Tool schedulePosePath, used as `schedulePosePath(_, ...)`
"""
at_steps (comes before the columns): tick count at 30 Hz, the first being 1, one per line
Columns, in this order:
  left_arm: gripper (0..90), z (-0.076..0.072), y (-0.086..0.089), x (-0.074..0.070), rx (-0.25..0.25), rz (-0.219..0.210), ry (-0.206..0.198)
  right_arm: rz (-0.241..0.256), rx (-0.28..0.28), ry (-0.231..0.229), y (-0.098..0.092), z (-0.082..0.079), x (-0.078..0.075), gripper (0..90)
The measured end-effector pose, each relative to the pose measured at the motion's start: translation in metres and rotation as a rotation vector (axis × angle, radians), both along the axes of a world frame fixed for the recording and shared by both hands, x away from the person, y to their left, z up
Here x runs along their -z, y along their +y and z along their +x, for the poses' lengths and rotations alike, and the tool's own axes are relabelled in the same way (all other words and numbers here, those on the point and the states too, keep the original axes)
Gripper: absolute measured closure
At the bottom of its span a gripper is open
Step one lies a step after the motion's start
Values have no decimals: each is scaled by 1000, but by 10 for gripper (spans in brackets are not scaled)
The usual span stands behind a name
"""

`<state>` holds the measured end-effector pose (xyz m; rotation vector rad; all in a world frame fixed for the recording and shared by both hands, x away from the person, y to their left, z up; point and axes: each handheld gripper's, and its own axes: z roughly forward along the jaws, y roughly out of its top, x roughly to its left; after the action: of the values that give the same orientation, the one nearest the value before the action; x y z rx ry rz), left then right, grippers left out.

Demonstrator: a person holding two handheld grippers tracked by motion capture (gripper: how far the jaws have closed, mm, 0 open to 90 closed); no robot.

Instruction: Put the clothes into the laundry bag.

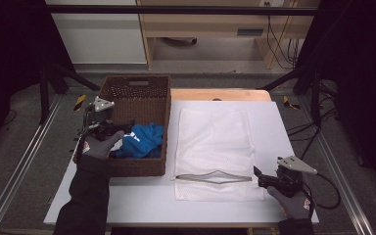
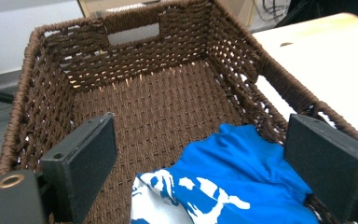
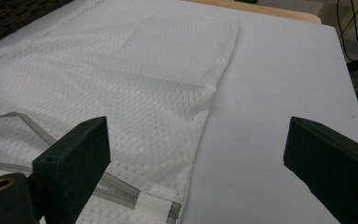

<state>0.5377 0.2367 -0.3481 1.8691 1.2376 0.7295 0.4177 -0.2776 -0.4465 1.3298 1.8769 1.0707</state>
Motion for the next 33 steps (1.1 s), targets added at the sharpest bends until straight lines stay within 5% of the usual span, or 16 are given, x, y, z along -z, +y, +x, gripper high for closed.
schedulePosePath(9,92,16,-8,16,20,51,44,-1,-1,2,0,0,1,74)
schedulePosePath(33,19,34,-19,53,73,186,243,-3,-7,16,0,1,2,60)
